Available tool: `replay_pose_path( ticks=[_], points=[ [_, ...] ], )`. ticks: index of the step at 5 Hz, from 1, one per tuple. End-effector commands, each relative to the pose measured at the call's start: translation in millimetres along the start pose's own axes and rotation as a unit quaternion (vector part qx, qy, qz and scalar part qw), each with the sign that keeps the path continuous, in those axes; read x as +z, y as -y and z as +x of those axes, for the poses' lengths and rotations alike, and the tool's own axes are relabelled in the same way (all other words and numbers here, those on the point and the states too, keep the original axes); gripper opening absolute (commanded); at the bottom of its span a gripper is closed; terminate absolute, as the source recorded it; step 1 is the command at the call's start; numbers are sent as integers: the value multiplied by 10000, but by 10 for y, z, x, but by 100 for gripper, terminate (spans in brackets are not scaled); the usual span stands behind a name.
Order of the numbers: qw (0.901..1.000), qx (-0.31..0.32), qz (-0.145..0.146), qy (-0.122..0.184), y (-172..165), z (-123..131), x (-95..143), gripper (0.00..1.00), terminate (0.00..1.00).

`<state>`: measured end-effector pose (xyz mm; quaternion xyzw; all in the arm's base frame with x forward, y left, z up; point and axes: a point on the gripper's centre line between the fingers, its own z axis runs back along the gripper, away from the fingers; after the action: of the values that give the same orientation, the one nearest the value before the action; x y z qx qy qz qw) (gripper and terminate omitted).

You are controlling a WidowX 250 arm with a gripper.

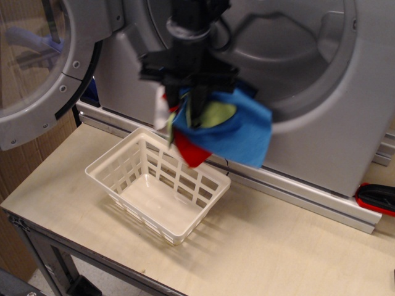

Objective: Take clothes out of laundry machine

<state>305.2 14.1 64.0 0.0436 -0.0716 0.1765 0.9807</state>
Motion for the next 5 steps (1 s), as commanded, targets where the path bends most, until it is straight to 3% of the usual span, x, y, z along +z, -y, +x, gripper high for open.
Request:
replay_pose_path(
  ticks=[1, 2, 3, 5],
  points=[
    [9975, 615, 324, -102, -315, -355, 30, 0, 0],
    [9973, 517, 427, -289, -301, -377, -125, 0, 0],
    [9977, 366, 564, -119, -291, -414, -308, 0, 0],
    [9999, -75, 58, 83, -229, -410, -650, 0, 0]
  ],
)
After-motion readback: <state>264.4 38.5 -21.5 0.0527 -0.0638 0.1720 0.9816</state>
